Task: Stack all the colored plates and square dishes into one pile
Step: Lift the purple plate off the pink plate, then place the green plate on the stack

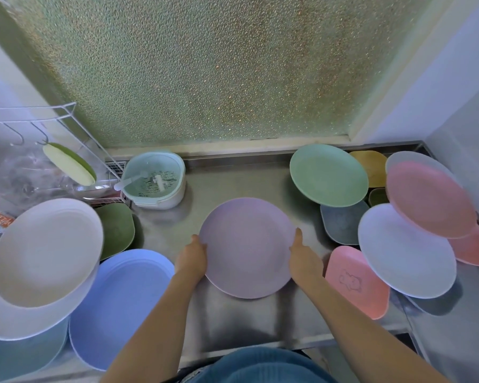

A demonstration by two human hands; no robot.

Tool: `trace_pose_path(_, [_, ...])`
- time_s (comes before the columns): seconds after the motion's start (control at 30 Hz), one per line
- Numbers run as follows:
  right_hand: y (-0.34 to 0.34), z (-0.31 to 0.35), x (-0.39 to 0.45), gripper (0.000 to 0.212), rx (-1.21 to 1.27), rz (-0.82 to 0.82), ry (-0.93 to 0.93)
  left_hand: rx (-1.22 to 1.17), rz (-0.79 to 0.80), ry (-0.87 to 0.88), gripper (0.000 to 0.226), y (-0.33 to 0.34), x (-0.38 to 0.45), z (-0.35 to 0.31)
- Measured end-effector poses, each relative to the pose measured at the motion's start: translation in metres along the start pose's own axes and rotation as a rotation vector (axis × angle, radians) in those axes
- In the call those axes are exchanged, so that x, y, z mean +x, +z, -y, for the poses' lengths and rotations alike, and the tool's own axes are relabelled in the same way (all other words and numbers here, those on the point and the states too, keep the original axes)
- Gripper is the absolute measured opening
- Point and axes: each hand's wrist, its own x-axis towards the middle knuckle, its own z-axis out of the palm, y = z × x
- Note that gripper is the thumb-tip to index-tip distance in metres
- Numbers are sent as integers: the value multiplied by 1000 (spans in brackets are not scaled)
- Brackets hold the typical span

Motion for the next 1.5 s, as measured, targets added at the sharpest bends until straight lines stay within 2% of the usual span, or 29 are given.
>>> trace_pose_path(0.3, [-1, 2, 1, 71, -15, 1, -14, -53, -32, -33, 14, 5, 1, 1])
trace_pose_path(0.37, [-5, -1, 4, 65, -23, -9, -38, -82, -31, -48, 13, 7, -2, 0])
trace_pose_path(0.47, [-16, -9, 9, 41, 32, -91, -80, -104, -8, -76, 10, 6, -4, -1])
trace_pose_path(0.57, [-32, -18, 16, 35, 286, -210, 35, -166, -7, -109, 8, 3, -2, -8])
trace_pose_path(0.67, [-52, -27, 32, 41, 603, -214, 186, -239, -8, -160, 9, 6, -2, -15])
trace_pose_path(0.77, [-73, -33, 51, 50, 1158, -126, 442, -377, 18, -213, 16, 12, -3, -19])
trace_pose_path(0.9, [-91, -38, 72, 49, 1419, 44, 514, -442, 41, -271, 20, 14, -3, -23])
trace_pose_path(1.0, [-95, -37, 82, 49, 1437, 133, 505, -417, 31, -302, 24, 15, -1, -23])
trace_pose_path(1.1, [-94, -39, 89, 40, 1414, 147, 516, -408, 20, -318, 24, 16, -2, -26])
trace_pose_path(1.2, [-93, -46, 101, 21, 1410, 56, 559, -380, 6, -315, 21, 15, -3, -29])
trace_pose_path(1.33, [-99, -48, 106, 23, 1533, -83, 676, -378, -4, -328, 23, 16, -2, -27])
trace_pose_path(1.43, [-98, -40, 92, 22, 1419, -135, 611, -359, -33, -322, 26, 18, -3, -30])
trace_pose_path(1.5, [-91, -31, 80, 18, 1262, -183, 464, -339, -48, -310, 27, 21, -3, -31])
